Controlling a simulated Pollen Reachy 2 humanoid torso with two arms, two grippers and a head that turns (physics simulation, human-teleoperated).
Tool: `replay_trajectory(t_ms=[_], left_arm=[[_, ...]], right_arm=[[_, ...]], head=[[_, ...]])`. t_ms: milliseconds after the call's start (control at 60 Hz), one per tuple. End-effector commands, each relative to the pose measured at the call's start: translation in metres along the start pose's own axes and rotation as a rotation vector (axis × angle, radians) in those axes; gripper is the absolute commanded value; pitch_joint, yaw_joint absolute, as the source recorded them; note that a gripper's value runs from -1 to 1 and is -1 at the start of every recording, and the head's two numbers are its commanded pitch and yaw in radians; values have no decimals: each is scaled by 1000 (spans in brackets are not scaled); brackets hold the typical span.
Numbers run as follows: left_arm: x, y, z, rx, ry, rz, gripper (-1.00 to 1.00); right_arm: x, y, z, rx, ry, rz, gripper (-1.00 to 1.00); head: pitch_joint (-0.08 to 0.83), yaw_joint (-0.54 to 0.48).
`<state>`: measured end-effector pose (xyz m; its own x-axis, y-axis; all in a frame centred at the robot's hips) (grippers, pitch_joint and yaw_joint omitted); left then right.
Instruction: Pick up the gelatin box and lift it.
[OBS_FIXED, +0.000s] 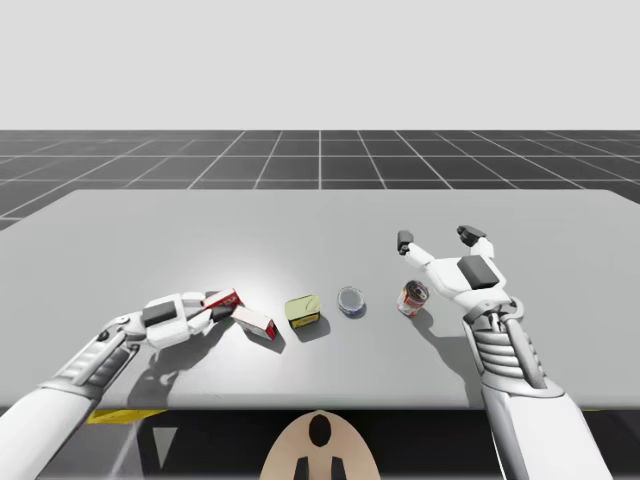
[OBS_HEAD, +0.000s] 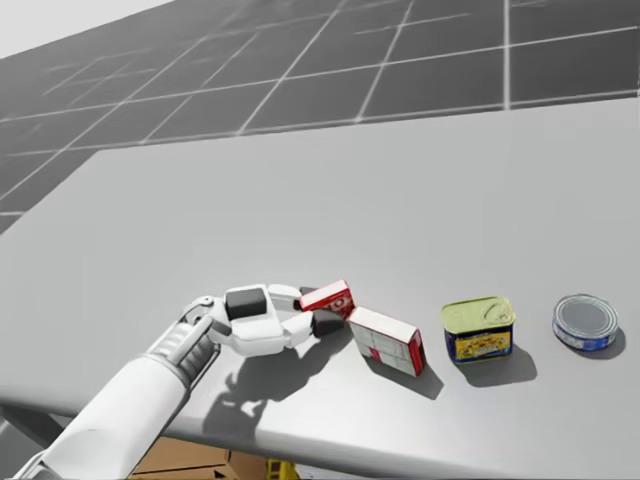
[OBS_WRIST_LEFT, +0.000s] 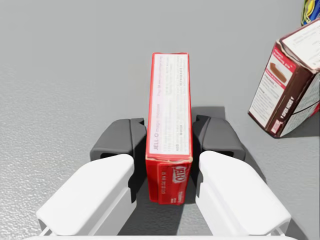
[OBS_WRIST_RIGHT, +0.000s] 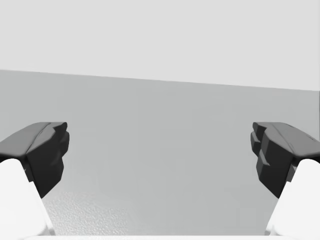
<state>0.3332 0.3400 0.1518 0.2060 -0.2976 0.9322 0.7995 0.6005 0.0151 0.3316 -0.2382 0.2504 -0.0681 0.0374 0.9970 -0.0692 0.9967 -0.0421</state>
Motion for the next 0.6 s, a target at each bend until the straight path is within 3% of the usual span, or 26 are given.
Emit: replay_trajectory(t_ms=[17, 150, 317, 467, 533, 600], left_arm=[[2, 1, 1, -29, 3, -2, 1000], [2, 0, 2, -32, -1, -6, 1000], [7, 0, 4, -31, 8, -26, 1000], [35, 5, 15, 4, -18, -73, 1000], [50, 8, 21, 33, -28, -98, 1000], [65, 12, 26, 57, -36, -119, 1000]], right_arm=[[0, 0, 0, -4, 2, -2, -1000], [-1, 0, -1, -10, 6, 0, -1000], [-1, -1, -1, -14, 3, 9, -1000], [-1, -2, -2, -30, -3, 19, -1000], [-1, -1, -3, -52, -8, 50, -1000], [-1, -2, -5, -8, 7, 30, -1000]], head=[[464, 394], [387, 403], [357, 409], [363, 407], [365, 405], [366, 405]])
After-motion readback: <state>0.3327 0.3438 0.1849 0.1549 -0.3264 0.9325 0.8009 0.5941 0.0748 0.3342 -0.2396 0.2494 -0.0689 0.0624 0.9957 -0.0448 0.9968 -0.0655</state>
